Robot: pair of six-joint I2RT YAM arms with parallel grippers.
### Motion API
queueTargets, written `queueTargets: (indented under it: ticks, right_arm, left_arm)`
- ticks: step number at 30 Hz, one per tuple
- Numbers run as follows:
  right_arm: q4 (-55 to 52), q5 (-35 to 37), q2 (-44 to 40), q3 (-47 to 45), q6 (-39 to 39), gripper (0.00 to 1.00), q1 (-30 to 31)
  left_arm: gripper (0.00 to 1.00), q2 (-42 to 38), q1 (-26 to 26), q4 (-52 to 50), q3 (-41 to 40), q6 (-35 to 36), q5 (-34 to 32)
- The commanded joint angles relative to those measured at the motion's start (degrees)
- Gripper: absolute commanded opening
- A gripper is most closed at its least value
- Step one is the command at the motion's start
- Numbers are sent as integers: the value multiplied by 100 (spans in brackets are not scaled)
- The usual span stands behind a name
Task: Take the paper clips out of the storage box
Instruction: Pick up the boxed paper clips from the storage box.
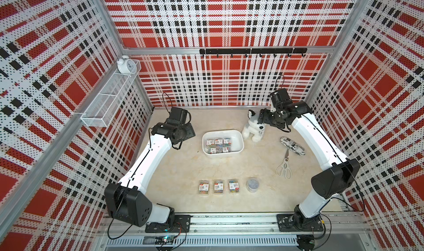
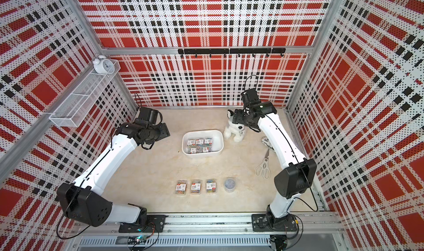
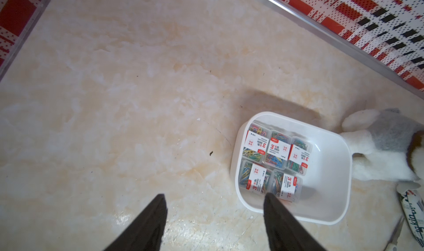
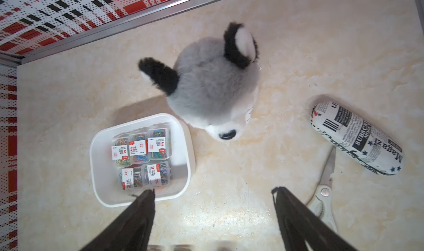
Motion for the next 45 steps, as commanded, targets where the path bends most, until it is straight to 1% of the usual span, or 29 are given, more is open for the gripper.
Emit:
queueTargets:
  ticks: [1, 6, 10, 12, 14, 16, 19, 20, 22, 26, 28, 33, 38, 41, 45]
  right_arm:
    - [-137, 151, 28, 147, 191, 86, 390]
    - [-230, 294, 261, 223, 289, 85, 1163]
    - [-451, 272, 732, 546, 119, 85, 1608]
    - [-591, 193, 1021, 827, -36, 85, 1696]
    - [-685, 1, 1327, 1139, -558, 84, 1745]
    - [-911, -69, 1637, 1512, -840, 82, 1755]
    - [-1462, -164, 2232, 2325, -960, 80, 1752]
    - [-1624, -242, 2430, 2596, -885, 80, 1753]
    - [-1668, -433, 2662, 2775, -602, 79, 1757]
    - [-1526, -432, 2880, 2574, 212, 80, 1798]
    - [-1477, -345, 2988, 2499, 421, 80, 1808]
    - [-1383, -178, 3254, 2478, 698, 82, 1808]
    - [-1167, -126, 3571, 2472, 1004, 81, 1812]
    - [-1041, 10, 3731, 2535, 1138, 80, 1790]
    - [-838, 24, 3950, 2580, 1272, 77, 1783]
  left_arm:
    - [69, 57, 124, 525, -152, 110, 215]
    - [69, 44, 249, 656, -300, 261, 301]
    - [70, 68, 449, 699, -379, 429, 452]
    - [69, 53, 525, 718, -429, 523, 495]
    - [70, 60, 610, 737, -485, 613, 567]
    - [70, 70, 707, 762, -532, 677, 660]
    - [70, 104, 769, 798, -576, 743, 714]
    - [70, 126, 770, 805, -581, 750, 715]
    - [70, 177, 769, 837, -612, 734, 750]
    - [69, 227, 761, 956, -749, 664, 874]
    - [69, 245, 752, 982, -811, 656, 905]
    - [69, 264, 641, 1043, -1015, 609, 985]
    - [70, 286, 515, 1070, -1100, 598, 964]
    - [70, 296, 492, 1079, -1180, 633, 976]
    - [70, 316, 402, 1054, -1179, 712, 877]
